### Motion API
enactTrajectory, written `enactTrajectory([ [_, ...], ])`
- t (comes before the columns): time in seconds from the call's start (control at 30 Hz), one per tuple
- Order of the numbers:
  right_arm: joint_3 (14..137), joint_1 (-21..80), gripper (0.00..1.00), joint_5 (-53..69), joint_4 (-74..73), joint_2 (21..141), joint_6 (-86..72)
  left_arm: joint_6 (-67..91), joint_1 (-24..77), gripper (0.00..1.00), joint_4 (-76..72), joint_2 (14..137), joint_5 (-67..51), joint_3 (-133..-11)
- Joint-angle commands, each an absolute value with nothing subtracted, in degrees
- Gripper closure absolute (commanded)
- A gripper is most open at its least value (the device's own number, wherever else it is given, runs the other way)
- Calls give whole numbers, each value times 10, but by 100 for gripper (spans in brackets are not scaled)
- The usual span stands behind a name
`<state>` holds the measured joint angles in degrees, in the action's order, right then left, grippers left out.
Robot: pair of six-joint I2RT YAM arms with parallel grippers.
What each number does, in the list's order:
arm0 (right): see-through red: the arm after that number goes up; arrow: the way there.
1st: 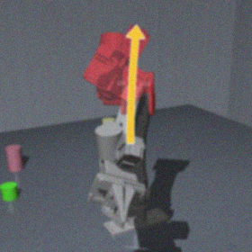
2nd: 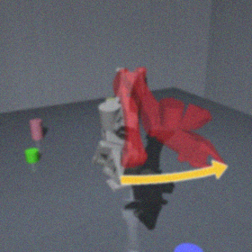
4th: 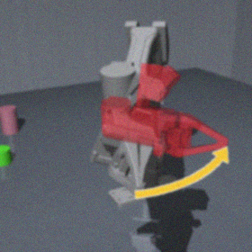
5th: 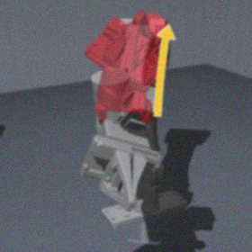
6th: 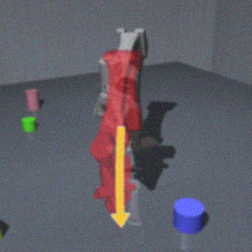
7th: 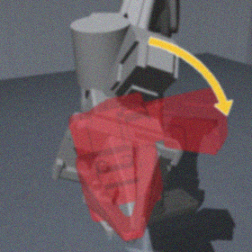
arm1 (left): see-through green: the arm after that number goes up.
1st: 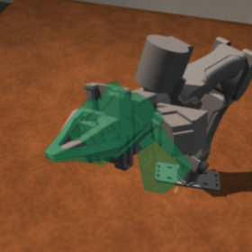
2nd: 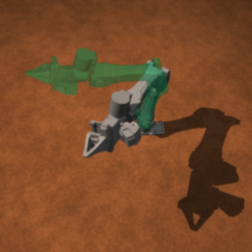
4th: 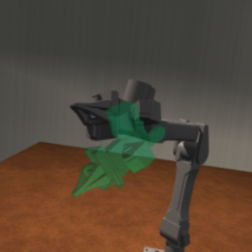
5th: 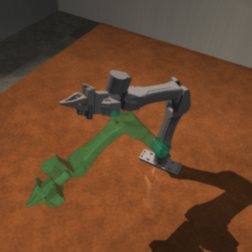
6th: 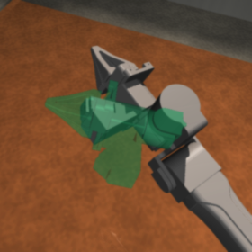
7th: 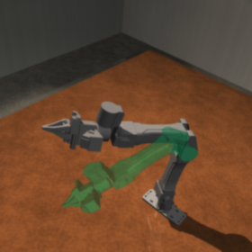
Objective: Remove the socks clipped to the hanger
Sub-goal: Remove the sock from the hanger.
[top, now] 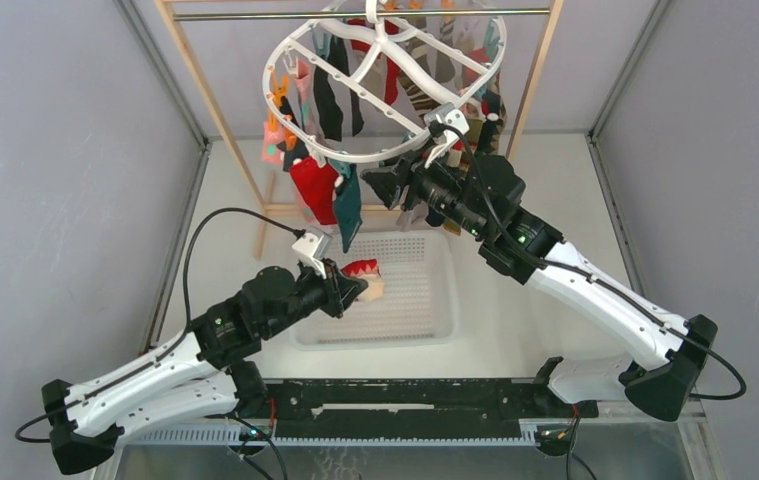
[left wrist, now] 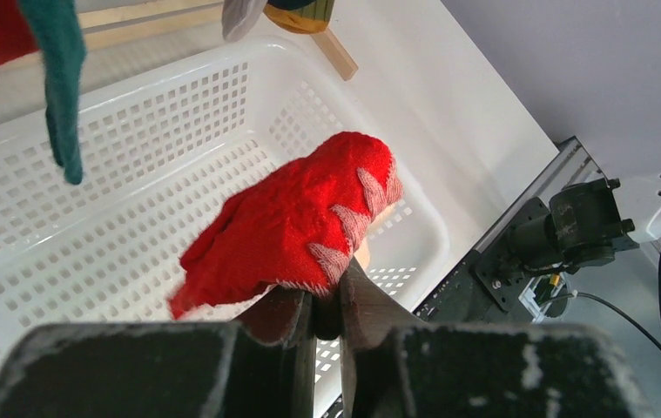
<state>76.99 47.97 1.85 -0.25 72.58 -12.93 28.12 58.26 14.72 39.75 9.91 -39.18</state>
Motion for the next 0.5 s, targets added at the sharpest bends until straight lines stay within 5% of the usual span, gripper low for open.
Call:
enactTrajectory([
  [0.0,757,474,44,9,13,702,-134,285,574,84,129,396,103,-386],
  [0.23,711,474,23,4,3,664,-150,280,554,84,133,393,90,-387],
  [0.47,652,479,22,0,-19,613,-170,274,510,84,122,399,58,-376],
])
